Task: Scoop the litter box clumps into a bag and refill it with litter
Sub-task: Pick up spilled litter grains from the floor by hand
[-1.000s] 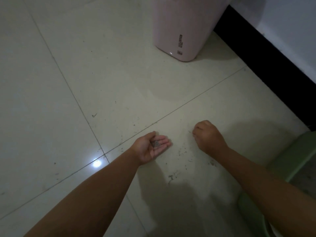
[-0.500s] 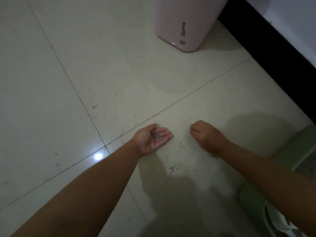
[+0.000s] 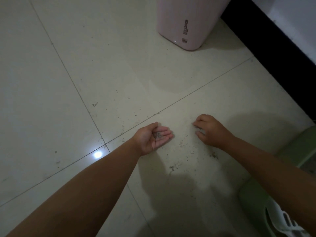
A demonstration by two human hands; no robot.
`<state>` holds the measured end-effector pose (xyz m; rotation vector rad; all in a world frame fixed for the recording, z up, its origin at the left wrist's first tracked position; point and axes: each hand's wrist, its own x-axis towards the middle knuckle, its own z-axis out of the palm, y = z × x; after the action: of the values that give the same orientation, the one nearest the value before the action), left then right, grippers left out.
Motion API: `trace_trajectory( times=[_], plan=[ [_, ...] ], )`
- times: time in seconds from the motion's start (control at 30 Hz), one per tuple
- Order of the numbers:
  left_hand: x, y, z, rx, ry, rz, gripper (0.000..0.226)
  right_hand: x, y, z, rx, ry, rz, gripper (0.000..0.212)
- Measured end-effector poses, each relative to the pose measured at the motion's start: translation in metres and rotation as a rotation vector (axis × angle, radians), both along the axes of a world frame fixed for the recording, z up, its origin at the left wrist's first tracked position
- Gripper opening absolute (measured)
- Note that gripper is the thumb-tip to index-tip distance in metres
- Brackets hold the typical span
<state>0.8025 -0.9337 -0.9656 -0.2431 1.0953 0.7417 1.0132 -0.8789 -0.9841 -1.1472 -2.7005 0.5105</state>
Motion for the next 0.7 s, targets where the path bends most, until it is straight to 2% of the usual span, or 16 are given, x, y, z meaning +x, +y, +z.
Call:
trace_trajectory(
  times=[0.07, 0.13, 0.23, 0.4, 0.57, 0.63, 0.7],
  plan=[
    [0.0, 0.0, 0.001, 0.001, -0.001, -0.009, 0.046, 0.0, -0.004, -0.003, 0.031, -0.004, 0.039, 0.027],
    [0.0, -0.001, 0.002, 0.002, 0.002, -0.011, 0.047, 0.001, -0.011, -0.004, 0.047, -0.054, 0.051, 0.019],
    [0.0, 0.0, 0.001, 0.0, 0.021, -0.007, 0.046, 0.007, -0.015, -0.001, 0.052, -0.069, 0.05, 0.022],
    [0.001, 0.0, 0.003, -0.013, 0.037, -0.03, 0.045, 0.016, -0.008, 0.0, 0.029, -0.047, -0.105, 0.015],
    [0.0, 0.0, 0.001, -0.012, 0.024, -0.031, 0.045, 0.013, -0.014, -0.006, -0.061, -0.106, -0.173, 0.026],
    [0.0, 0.0, 0.002, -0.007, 0.027, -0.039, 0.044, 0.007, -0.017, -0.007, -0.02, -0.085, -0.182, 0.027],
    [0.001, 0.0, 0.002, -0.004, 0.033, -0.049, 0.044, 0.001, -0.019, -0.007, 0.073, -0.074, -0.139, 0.015]
  ],
)
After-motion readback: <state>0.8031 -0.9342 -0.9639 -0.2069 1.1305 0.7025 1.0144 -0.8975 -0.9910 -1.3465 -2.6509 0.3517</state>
